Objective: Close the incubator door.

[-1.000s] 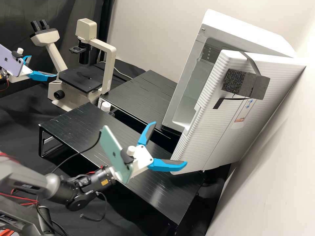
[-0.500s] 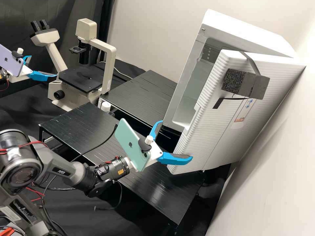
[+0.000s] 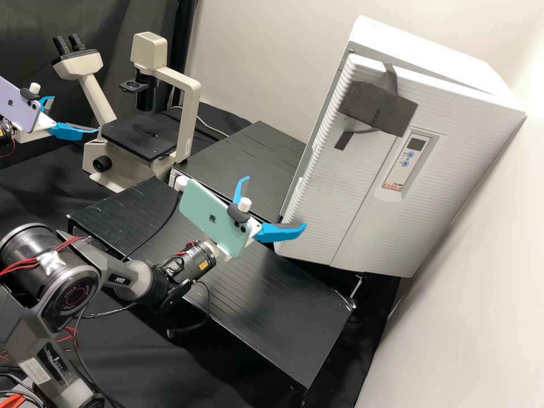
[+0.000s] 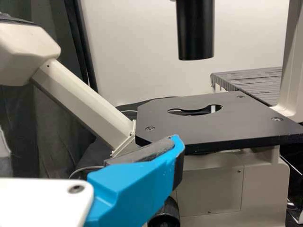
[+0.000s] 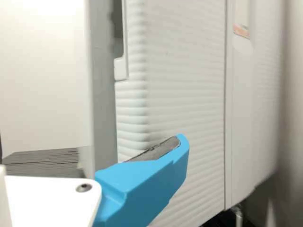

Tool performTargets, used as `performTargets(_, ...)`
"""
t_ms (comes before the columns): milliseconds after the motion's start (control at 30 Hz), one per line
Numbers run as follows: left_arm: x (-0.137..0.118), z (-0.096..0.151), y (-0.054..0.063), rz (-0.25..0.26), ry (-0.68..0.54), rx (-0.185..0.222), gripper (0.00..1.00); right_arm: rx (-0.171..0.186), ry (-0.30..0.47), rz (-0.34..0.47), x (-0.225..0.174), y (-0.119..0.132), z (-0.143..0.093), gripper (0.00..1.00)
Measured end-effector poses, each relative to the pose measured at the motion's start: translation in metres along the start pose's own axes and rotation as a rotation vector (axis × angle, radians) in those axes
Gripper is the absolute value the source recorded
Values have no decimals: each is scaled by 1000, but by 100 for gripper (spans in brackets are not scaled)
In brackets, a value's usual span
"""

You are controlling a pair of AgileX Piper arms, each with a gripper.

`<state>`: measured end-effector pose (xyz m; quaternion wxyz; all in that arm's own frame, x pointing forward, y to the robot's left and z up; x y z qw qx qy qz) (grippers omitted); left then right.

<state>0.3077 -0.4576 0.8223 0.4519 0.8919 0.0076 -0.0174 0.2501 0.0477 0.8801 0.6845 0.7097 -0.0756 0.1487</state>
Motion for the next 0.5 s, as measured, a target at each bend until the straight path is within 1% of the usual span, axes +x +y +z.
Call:
performTargets(133,0,0,0,0,0,0,100,-5,15,-15,0,-2,-2,100)
performTargets(167,0,0,0,0,0,0,100,0,23,-24,0,-2,-2,100)
performTargets(267,0,0,0,0,0,0,100,34,38,-43,-3,-6,-2,100)
performTargets(300,0,0,0,0,0,0,100,60,45,-42,-5,-8,0,100)
performTargets(367,0,0,0,0,0,0,100,100,50,-49,-9,-11,2,100)
performTargets(400,0,0,0,0,0,0,100,128,51,-64,-11,-13,2,100)
performTargets(500,0,0,0,0,0,0,100,184,57,-106,-16,-17,4,100)
